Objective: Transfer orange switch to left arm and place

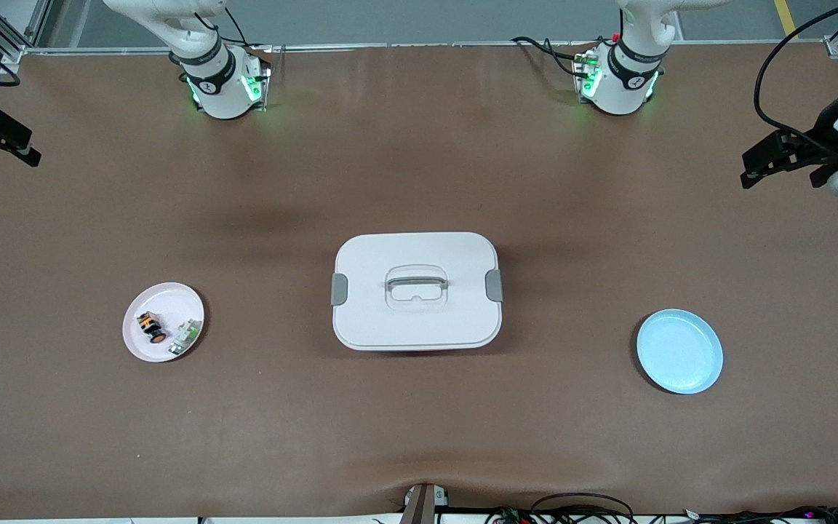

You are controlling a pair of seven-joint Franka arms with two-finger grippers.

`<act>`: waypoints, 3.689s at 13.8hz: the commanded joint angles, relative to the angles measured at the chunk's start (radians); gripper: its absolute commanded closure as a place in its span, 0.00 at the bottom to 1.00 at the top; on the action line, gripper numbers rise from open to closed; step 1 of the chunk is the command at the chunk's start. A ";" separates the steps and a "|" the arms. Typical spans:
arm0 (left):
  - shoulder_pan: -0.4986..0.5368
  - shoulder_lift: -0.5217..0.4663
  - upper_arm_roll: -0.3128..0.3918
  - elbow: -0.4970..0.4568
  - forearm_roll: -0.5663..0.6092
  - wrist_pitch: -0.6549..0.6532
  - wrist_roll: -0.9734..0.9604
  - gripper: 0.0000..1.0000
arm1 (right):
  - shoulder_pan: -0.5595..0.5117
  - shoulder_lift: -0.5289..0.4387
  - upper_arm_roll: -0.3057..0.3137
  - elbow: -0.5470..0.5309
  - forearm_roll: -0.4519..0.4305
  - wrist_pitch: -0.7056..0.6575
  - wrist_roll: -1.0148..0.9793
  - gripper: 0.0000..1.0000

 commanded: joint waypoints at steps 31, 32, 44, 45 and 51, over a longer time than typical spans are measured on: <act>-0.007 0.035 -0.005 0.028 0.003 -0.082 -0.015 0.00 | -0.043 0.347 0.005 -0.022 -0.001 0.196 0.131 0.00; -0.007 0.035 -0.004 0.028 0.004 -0.082 -0.016 0.00 | -0.043 0.359 0.005 -0.045 0.001 0.224 0.197 0.00; -0.003 0.039 -0.007 0.054 0.035 -0.082 -0.019 0.00 | -0.106 0.476 0.003 -0.168 0.021 0.638 0.699 0.00; -0.003 0.036 -0.007 0.054 0.035 -0.082 -0.019 0.00 | -0.107 0.508 0.003 -0.168 0.021 0.658 0.711 0.00; 0.007 0.018 0.004 0.053 0.035 -0.062 -0.019 0.00 | -0.093 0.596 0.006 -0.173 0.035 0.735 0.796 0.00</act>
